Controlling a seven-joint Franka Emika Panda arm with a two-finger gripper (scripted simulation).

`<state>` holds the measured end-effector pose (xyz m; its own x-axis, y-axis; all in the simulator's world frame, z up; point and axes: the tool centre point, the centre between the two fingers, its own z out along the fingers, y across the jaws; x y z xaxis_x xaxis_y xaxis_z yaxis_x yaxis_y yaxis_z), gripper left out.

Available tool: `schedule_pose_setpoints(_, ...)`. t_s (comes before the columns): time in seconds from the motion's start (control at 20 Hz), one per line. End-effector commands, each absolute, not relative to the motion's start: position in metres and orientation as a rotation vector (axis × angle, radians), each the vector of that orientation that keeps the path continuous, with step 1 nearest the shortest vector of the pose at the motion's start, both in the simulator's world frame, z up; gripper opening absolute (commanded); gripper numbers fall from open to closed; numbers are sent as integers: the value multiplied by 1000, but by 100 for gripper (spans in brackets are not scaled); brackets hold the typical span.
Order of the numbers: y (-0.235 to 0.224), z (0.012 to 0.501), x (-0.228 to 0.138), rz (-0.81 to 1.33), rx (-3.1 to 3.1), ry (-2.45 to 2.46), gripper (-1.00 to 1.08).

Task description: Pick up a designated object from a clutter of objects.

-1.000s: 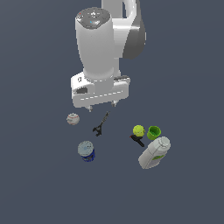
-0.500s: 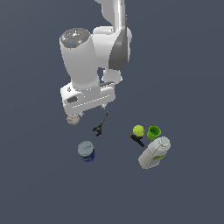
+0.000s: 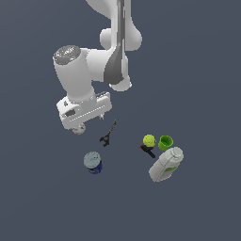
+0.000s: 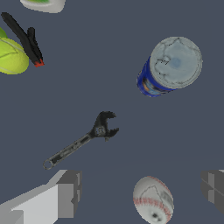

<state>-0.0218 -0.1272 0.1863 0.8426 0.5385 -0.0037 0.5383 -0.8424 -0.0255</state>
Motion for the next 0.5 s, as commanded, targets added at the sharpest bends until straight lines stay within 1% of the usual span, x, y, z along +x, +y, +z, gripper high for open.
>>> schedule_pose_setpoints(0.0,-138,177,-27,12,-2976,-931,100)
schedule_pose_setpoints(0.45,-177,146,-47,-1,-2912,-1125,100)
